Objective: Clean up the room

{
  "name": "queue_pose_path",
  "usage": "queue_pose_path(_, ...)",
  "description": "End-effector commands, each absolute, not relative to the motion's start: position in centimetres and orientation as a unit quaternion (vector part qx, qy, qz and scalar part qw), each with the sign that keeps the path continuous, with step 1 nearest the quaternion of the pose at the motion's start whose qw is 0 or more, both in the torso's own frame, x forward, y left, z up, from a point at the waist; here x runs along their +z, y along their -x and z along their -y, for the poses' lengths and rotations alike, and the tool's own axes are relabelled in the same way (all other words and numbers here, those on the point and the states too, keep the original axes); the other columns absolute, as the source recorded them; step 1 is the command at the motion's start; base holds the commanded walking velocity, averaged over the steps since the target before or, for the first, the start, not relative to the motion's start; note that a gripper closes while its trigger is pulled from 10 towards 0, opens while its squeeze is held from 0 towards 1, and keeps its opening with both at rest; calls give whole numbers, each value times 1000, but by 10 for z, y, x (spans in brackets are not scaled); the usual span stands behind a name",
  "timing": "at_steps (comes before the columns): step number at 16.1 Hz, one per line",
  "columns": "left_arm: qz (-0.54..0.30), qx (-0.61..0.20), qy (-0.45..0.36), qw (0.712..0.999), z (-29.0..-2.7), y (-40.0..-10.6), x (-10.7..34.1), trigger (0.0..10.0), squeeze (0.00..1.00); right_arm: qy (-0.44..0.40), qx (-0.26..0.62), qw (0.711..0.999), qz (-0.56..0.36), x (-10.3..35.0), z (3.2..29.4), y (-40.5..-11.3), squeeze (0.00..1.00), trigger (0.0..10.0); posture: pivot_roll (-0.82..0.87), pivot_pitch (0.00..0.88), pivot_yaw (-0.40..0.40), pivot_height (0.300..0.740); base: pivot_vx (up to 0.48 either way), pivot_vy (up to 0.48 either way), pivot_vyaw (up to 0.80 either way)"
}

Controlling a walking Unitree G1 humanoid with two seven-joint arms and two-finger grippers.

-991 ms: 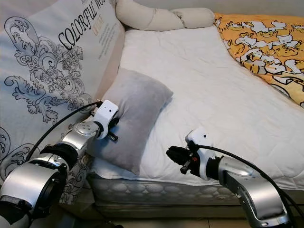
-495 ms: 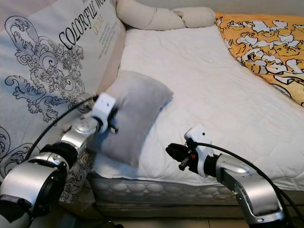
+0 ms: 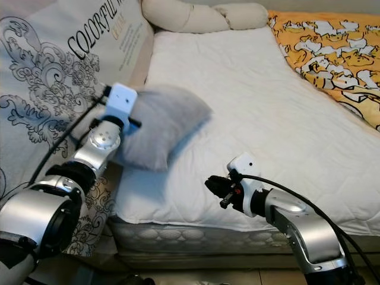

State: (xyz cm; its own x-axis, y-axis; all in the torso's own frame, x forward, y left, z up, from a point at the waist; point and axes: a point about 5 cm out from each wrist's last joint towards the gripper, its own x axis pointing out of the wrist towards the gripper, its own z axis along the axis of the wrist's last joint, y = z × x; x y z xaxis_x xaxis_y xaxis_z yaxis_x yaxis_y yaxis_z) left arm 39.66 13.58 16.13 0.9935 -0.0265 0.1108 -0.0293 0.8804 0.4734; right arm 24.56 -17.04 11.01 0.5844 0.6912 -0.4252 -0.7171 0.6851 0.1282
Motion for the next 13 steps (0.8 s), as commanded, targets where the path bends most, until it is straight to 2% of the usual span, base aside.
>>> queue_pose_path(1, 159, 51, -250, 954, -136, -402, 201, 0, 0, 32, 398, 891, -216, 113, 167, -249, 0, 10000, -141, 0, 85, 740, 0, 0, 0)
queue_pose_path(5, 196, 82, -253, 944, -134, -398, 204, 0, 0, 30, 398, 892, -215, 111, 167, -248, 0, 10000, -144, 0, 89, 740, 0, 0, 0)
queue_pose_path(9, 79, 15, -290, 954, -122, -393, 156, 0, 0, 29, 399, 890, -218, 110, 166, -247, 0, 10000, -148, 0, 90, 740, 0, 0, 0)
queue_pose_path(13, 79, 15, -290, 954, -122, -393, 156, 0, 0, 29, 399, 890, -218, 110, 166, -247, 0, 10000, -148, 0, 90, 740, 0, 0, 0)
